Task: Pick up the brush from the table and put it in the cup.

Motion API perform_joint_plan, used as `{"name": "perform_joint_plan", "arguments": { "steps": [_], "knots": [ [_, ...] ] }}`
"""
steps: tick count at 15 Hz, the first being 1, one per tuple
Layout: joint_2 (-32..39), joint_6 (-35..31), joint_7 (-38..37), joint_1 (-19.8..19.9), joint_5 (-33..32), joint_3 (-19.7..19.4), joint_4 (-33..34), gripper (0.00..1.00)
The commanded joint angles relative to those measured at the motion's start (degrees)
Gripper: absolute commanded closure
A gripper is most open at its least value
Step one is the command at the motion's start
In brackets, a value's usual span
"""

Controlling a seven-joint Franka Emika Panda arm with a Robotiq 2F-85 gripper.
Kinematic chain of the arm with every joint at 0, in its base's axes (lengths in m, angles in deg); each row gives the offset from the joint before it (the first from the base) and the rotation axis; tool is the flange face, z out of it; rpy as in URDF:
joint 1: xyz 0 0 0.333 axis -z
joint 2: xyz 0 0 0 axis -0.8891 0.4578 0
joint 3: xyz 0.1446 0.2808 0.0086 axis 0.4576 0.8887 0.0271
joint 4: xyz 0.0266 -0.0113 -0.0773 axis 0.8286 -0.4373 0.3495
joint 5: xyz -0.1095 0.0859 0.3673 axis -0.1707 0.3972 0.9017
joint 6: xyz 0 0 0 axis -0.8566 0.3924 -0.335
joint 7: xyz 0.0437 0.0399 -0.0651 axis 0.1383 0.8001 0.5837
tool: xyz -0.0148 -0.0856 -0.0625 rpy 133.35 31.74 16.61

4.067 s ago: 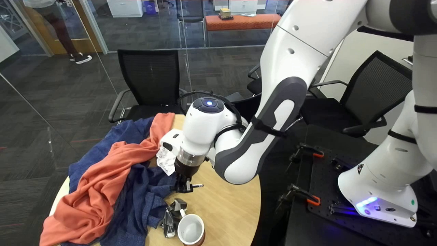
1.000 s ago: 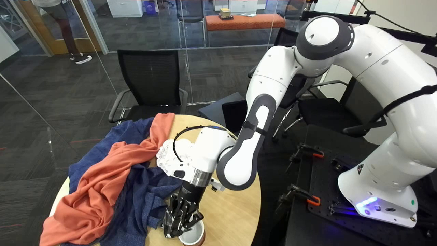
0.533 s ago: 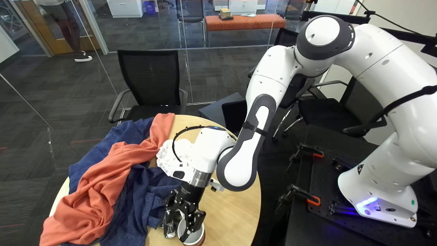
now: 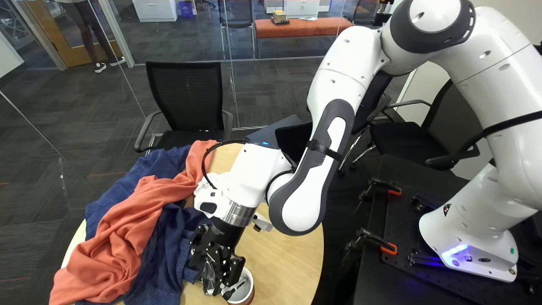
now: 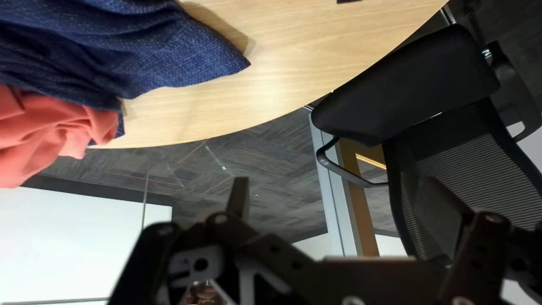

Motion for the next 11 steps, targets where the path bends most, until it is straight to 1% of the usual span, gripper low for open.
{"name": "perform_joint_plan", "arguments": {
  "steps": [1, 5, 8, 9, 11],
  "knots": [
    [-12.0, 0.5, -9.3, -2.6, 3.7, -2.2, -3.0, 0.00],
    [-19.3, 3.3, -17.2, -4.6, 5.4, -4.6, -4.1, 0.00],
    [-22.2, 6.1, -20.2, -5.5, 5.9, -5.4, -4.7, 0.00],
    [-17.4, 3.8, -17.4, -4.8, 4.6, -4.5, -2.6, 0.00],
    [-19.0, 4.7, -18.4, -5.4, 5.1, -5.0, -3.1, 0.00]
  ]
}}
